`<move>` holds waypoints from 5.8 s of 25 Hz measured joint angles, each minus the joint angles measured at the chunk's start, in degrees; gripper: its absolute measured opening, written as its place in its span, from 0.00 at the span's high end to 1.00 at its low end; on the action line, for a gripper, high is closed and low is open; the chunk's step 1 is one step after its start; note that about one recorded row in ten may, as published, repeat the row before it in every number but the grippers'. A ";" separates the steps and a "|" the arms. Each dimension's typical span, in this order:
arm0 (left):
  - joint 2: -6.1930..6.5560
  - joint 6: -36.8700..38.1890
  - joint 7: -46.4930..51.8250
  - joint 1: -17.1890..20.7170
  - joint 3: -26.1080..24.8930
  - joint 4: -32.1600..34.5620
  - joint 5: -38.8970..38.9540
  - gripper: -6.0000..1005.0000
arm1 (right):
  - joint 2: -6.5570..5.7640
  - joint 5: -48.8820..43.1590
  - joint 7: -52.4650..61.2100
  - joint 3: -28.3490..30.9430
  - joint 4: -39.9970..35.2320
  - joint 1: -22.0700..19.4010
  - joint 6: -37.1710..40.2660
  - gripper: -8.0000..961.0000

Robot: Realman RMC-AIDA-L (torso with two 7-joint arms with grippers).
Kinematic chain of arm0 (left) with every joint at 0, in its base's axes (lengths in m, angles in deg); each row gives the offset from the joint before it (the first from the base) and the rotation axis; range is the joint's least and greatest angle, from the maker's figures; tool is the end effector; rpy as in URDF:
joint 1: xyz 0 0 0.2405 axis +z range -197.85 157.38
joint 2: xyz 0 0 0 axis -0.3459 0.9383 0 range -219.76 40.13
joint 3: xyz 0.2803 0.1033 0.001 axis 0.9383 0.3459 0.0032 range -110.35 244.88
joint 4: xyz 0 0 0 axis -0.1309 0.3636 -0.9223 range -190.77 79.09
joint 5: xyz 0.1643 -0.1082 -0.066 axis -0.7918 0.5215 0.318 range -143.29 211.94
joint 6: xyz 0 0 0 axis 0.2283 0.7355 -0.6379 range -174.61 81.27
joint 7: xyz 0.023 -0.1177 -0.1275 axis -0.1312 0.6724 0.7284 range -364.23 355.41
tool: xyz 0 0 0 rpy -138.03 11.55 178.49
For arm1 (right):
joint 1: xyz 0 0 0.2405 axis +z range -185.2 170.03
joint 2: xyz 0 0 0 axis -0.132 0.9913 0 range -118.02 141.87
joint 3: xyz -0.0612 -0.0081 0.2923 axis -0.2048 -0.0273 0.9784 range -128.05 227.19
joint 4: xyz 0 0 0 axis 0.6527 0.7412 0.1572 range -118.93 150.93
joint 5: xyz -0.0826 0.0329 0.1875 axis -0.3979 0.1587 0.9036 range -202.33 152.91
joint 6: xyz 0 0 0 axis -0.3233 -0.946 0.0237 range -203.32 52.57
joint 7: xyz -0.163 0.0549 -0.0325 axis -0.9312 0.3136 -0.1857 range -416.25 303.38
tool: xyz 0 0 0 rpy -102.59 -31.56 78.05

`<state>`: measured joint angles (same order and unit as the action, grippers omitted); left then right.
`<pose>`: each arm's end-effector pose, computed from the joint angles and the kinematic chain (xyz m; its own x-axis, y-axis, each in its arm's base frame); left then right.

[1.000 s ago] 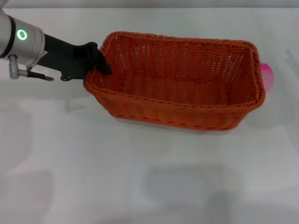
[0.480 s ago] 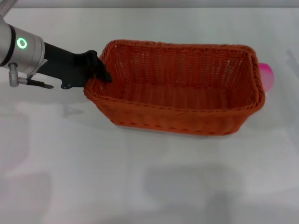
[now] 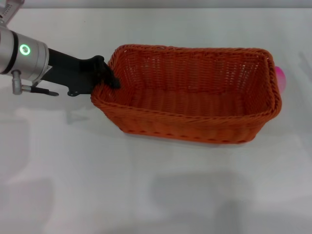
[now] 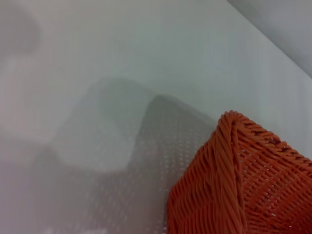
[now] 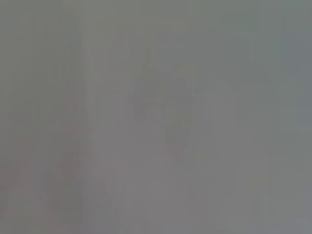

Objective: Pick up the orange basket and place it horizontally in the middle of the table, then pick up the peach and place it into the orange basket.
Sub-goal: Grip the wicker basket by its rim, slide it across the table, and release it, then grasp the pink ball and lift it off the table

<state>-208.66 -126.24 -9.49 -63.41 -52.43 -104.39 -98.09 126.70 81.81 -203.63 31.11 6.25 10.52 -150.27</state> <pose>-0.2226 0.4171 -0.0743 -0.0117 0.9830 0.1830 0.9985 0.0213 -0.0505 0.4231 0.3301 0.0453 0.6769 0.0203 -0.7358 -0.7262 -0.1448 -0.6721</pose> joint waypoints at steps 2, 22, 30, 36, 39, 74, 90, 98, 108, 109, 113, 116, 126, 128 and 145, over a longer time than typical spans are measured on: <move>0.08 0.03 -0.22 -0.13 -0.01 0.48 0.19 0.84 | 0.00 0.00 -0.01 0.00 0.00 0.00 0.01 0.11; 0.11 0.02 -3.29 -0.42 0.07 2.60 2.63 0.55 | 0.01 0.00 -0.72 0.00 0.04 0.01 0.18 0.11; 0.10 -1.28 -7.54 1.02 0.03 2.57 3.72 0.50 | 0.01 0.00 -0.73 0.00 0.43 -0.24 -0.29 0.11; 0.55 -1.40 -15.98 3.75 -1.84 1.50 6.03 0.44 | 0.00 0.00 -0.54 0.04 0.06 -0.53 -0.97 0.12; 0.96 -1.46 -23.27 5.43 -6.55 0.98 6.29 0.40 | 0.00 0.00 -0.81 0.17 -1.04 -0.74 -1.18 0.14; 0.38 8.80 -88.25 22.65 -23.74 1.88 35.97 0.29 | -8.44 -68.11 66.18 -18.75 -45.90 19.88 -6.59 0.25; 0.28 9.00 -91.23 22.48 -23.84 1.97 38.41 0.29 | -4.81 -80.27 75.53 -28.69 -43.01 24.92 -7.24 0.25; 0.28 8.83 -91.38 22.31 -23.66 1.97 38.46 0.29 | -3.71 -83.02 76.71 -29.42 -42.49 25.00 -7.10 0.25; 0.28 8.54 -92.17 22.60 -23.71 2.62 38.47 0.29 | -3.08 -83.67 77.83 -31.98 -40.38 25.16 -6.68 0.25; 0.28 8.52 -92.40 22.64 -23.72 2.62 38.46 0.29 | -2.96 -83.85 78.11 -32.31 -40.33 25.21 -6.68 0.26; 0.22 8.45 -92.87 22.77 -23.74 2.67 38.47 0.29 | -2.46 -84.25 78.52 -32.78 -40.22 25.35 -7.01 0.26; 0.19 8.37 -92.90 22.85 -23.75 2.67 38.49 0.29 | -2.24 -84.26 78.57 -32.80 -40.22 25.40 -7.24 0.26; 0.19 8.19 -92.92 23.53 -23.69 2.67 38.55 0.29 | -1.10 -85.19 78.62 -33.57 -39.99 25.17 -5.49 0.27; 0.19 8.20 -92.92 23.58 -23.73 2.67 38.55 0.29 | -0.84 -85.57 78.67 -34.03 -39.92 25.10 -4.80 0.27; 0.19 8.16 -93.67 23.85 -23.74 2.67 38.53 0.30 | -0.10 -84.81 77.78 -34.04 -40.47 24.93 -3.57 0.69</move>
<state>-208.47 -118.09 -103.15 -39.56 -76.17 -101.72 -59.56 126.60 -3.00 -125.85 -2.93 -34.22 35.45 -153.83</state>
